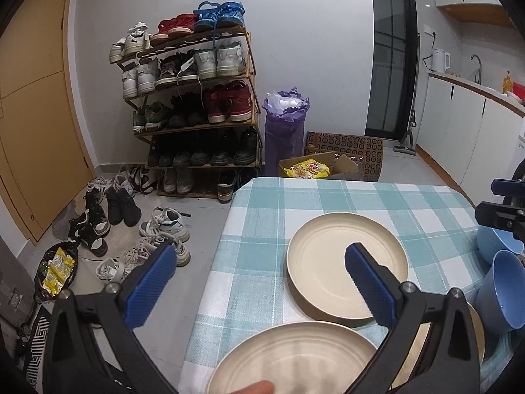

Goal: Organize plates and bowls
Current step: 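Move the left tool toward one cream plate while the right tool approaches another, then close the left tool on a cream plate rim while the right tool grips another plate rim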

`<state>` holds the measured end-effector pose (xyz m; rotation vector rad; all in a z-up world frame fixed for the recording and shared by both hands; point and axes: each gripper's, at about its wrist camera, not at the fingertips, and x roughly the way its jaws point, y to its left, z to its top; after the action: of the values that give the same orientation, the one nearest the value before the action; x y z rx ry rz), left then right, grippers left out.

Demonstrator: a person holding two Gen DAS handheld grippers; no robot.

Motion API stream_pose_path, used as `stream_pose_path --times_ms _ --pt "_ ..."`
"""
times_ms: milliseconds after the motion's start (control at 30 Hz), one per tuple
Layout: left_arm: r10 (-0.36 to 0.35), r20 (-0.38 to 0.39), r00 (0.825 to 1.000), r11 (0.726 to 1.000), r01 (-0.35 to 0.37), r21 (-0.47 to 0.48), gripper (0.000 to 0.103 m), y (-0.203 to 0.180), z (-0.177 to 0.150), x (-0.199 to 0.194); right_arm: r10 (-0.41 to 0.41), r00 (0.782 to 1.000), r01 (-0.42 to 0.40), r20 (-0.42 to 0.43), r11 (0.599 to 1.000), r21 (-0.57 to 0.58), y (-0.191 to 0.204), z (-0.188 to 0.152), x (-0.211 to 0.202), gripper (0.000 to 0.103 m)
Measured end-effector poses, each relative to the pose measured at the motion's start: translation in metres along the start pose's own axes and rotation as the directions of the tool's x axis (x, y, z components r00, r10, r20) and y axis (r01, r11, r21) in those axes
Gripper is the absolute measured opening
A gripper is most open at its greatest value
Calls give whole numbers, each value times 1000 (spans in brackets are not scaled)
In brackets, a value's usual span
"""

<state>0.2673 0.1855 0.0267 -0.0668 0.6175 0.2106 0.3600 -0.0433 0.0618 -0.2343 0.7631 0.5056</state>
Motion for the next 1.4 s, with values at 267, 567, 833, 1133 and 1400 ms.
stream_pose_path --times_ms 267,567,833,1133,1400 --pt "-23 -65 998 1000 23 2 103 -4 -3 32 9 999 -8 -35 1000 7 -3 2 31 103" --pt "-36 -131 991 999 36 0 103 -14 -10 67 24 993 -19 -112 999 48 -11 -3 70 103" --pt "-42 -178 983 999 45 12 102 -21 -16 90 20 985 -12 -174 999 51 -11 -7 100 103" --pt "-42 -235 971 999 46 12 102 -24 -23 113 23 968 -8 -250 998 63 -11 -15 134 103" --pt "-38 -286 957 999 43 9 102 -27 -31 131 19 948 2 -318 998 66 -10 -26 163 103"
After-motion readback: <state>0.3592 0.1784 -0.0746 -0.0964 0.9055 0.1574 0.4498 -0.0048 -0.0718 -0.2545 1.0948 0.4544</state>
